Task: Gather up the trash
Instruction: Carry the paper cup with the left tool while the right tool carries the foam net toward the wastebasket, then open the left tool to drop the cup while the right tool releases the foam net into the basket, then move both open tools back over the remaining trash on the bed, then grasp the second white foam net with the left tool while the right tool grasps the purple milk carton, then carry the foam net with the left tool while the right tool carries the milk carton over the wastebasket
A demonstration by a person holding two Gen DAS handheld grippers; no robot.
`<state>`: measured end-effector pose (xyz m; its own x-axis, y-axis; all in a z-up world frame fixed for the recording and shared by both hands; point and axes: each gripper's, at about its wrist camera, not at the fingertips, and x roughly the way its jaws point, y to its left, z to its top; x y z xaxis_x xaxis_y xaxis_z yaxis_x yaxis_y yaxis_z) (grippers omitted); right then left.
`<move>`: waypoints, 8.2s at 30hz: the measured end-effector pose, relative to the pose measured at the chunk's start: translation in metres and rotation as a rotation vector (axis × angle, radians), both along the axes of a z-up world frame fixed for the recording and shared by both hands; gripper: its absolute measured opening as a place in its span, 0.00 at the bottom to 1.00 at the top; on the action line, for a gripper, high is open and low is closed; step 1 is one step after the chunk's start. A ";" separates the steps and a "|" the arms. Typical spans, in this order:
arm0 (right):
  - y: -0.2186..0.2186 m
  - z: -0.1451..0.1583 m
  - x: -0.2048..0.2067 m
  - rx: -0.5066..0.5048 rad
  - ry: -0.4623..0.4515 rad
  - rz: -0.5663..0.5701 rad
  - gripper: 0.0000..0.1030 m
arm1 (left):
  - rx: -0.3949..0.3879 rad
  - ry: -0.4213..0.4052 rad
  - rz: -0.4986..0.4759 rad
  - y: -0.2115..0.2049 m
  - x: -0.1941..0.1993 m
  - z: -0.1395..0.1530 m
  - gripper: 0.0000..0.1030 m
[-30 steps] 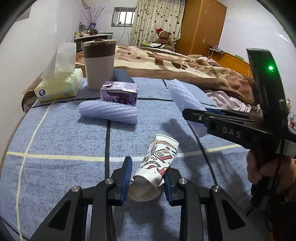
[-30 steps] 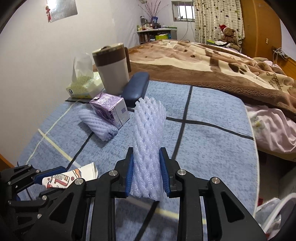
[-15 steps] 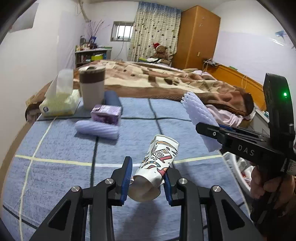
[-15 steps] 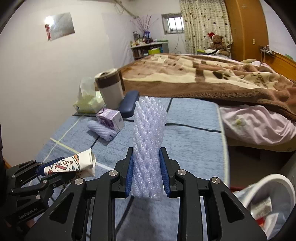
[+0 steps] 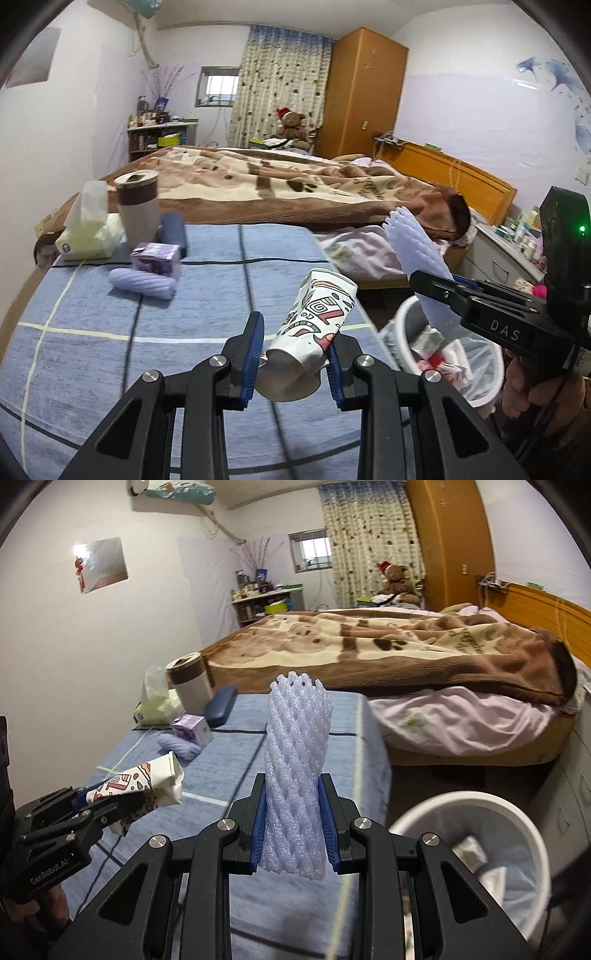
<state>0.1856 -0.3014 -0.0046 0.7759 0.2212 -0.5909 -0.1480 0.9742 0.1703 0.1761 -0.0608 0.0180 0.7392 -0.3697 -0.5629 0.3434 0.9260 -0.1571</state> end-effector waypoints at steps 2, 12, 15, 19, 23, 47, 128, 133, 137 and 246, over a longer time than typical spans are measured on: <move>-0.007 0.000 -0.005 -0.003 -0.004 -0.013 0.27 | -0.004 -0.006 -0.017 -0.010 -0.005 0.001 0.31; -0.052 -0.002 -0.031 -0.019 0.000 -0.117 0.27 | -0.008 -0.007 -0.092 -0.067 -0.025 -0.003 0.31; -0.063 -0.005 -0.037 -0.024 0.007 -0.140 0.27 | -0.014 0.001 -0.114 -0.084 -0.029 -0.005 0.31; -0.076 -0.010 -0.044 -0.031 0.021 -0.167 0.27 | -0.015 0.013 -0.138 -0.104 -0.032 -0.010 0.31; -0.091 -0.016 -0.049 -0.033 0.037 -0.194 0.27 | 0.013 0.013 -0.159 -0.127 -0.036 -0.015 0.31; -0.126 -0.044 -0.049 -0.029 0.150 -0.270 0.27 | 0.047 0.056 -0.213 -0.187 -0.029 -0.037 0.31; 0.049 -0.031 0.070 -0.028 0.047 0.092 0.57 | 0.002 0.086 0.336 0.112 0.057 -0.040 0.55; 0.064 -0.037 0.093 -0.030 0.065 0.104 0.57 | -0.011 0.114 0.346 0.126 0.084 -0.049 0.55; 0.076 -0.040 0.110 -0.031 0.066 0.129 0.57 | -0.010 0.130 0.336 0.129 0.108 -0.056 0.65; 0.086 -0.027 0.110 -0.011 -0.025 0.210 0.42 | -0.050 0.230 0.365 0.120 0.176 -0.064 0.29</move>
<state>0.2957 -0.2154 -0.0317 0.7275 0.3735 -0.5756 -0.3523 0.9232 0.1537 0.3522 0.0594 -0.0462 0.6835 -0.1383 -0.7167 -0.0543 0.9695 -0.2389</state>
